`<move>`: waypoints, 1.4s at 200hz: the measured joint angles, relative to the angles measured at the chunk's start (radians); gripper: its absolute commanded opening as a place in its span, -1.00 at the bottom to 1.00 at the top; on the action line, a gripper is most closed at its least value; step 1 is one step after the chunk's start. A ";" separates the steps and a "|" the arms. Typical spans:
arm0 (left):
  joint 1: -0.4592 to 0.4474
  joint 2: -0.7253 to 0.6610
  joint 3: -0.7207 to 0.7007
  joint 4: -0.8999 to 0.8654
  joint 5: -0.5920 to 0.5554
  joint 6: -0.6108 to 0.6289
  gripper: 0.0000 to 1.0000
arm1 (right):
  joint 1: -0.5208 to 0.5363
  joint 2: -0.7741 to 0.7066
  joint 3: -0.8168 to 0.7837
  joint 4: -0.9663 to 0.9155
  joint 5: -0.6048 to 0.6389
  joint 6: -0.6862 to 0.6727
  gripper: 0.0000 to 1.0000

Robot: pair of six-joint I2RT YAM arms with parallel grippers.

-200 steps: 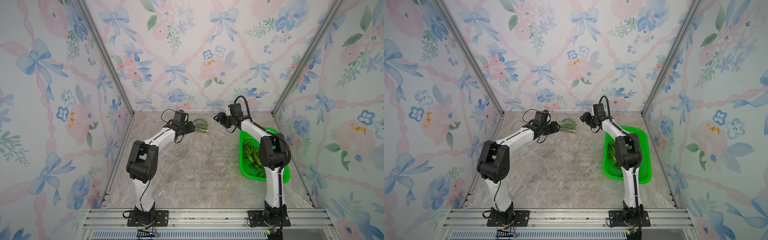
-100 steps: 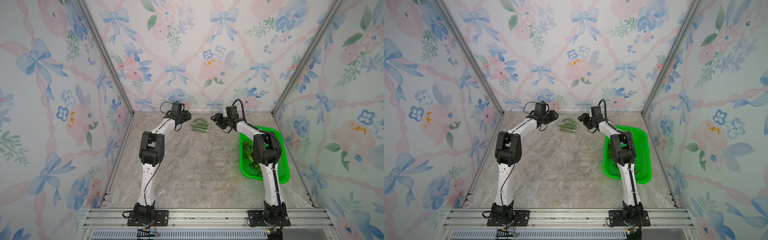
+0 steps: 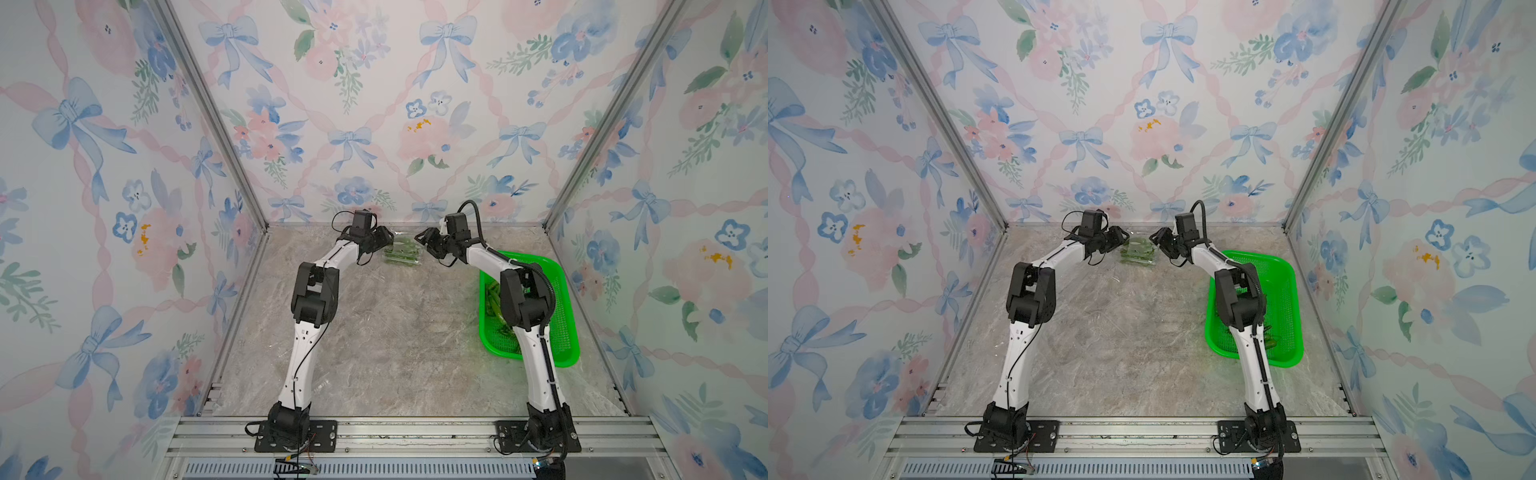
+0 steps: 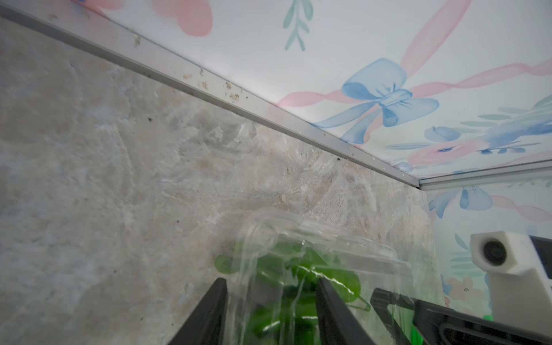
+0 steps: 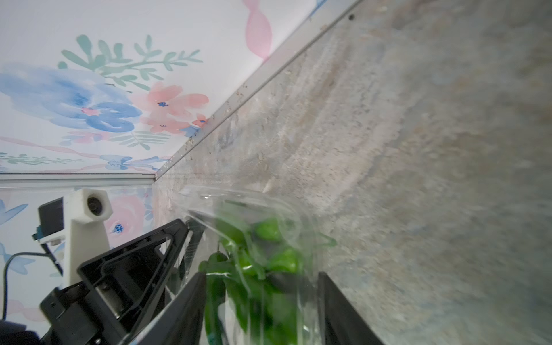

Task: Take small green peppers out of containers
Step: Move the packing box to the center of the board.

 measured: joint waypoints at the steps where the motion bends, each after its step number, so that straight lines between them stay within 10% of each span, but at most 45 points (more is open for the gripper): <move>1: -0.001 -0.002 -0.003 0.000 0.000 0.000 0.00 | 0.000 -0.002 -0.004 0.000 0.000 0.000 0.13; 127: -0.186 -0.344 -0.480 -0.001 -0.021 0.026 -0.05 | -0.003 -0.521 -0.556 -0.229 0.102 -0.138 -0.05; 280: -0.313 -0.829 -0.977 0.041 -0.090 0.017 0.02 | 0.011 -0.452 -0.303 -0.447 0.349 -0.374 0.26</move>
